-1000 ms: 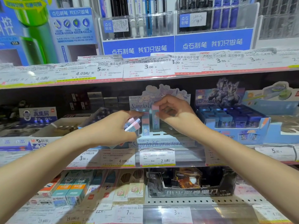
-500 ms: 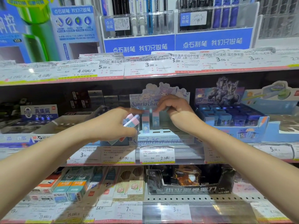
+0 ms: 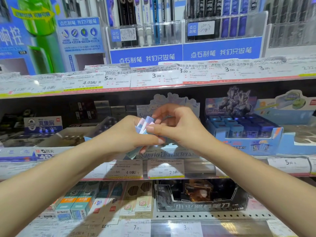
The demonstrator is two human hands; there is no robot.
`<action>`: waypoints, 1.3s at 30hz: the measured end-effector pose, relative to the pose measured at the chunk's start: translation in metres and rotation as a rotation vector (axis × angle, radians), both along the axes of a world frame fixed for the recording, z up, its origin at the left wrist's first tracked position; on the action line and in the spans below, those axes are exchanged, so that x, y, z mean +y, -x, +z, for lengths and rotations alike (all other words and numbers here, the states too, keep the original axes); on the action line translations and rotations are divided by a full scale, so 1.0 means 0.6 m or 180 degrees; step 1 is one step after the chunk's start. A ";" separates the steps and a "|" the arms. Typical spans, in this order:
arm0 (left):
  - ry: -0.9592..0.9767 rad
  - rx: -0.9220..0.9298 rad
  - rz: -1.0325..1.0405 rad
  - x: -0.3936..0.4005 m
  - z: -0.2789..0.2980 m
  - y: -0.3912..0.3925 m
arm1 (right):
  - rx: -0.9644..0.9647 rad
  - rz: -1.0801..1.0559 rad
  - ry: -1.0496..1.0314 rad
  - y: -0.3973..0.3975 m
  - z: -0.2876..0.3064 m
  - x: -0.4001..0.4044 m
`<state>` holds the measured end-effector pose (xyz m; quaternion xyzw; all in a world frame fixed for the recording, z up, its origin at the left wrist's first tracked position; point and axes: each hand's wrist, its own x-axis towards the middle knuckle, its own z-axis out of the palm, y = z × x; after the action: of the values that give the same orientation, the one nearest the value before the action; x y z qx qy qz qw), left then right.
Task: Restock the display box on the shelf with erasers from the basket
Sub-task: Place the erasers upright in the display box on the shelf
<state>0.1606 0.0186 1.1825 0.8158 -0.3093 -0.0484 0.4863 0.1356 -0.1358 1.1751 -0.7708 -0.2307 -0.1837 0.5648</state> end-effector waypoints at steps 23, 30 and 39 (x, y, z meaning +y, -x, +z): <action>0.0747 0.0131 0.0020 -0.010 -0.016 -0.006 | -0.0063 0.0072 -0.0381 -0.016 -0.004 -0.028; 0.0288 -0.0316 0.0198 0.007 -0.012 -0.016 | -0.0376 -0.0291 -0.0133 -0.030 0.000 -0.046; -0.0888 -0.0288 0.0172 0.025 -0.015 -0.024 | -0.0403 -0.0379 0.0280 -0.053 -0.036 -0.048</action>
<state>0.1750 0.0334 1.1736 0.8849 -0.2990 -0.0410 0.3548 0.1675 -0.1646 1.1537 -0.7940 -0.2276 -0.2550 0.5027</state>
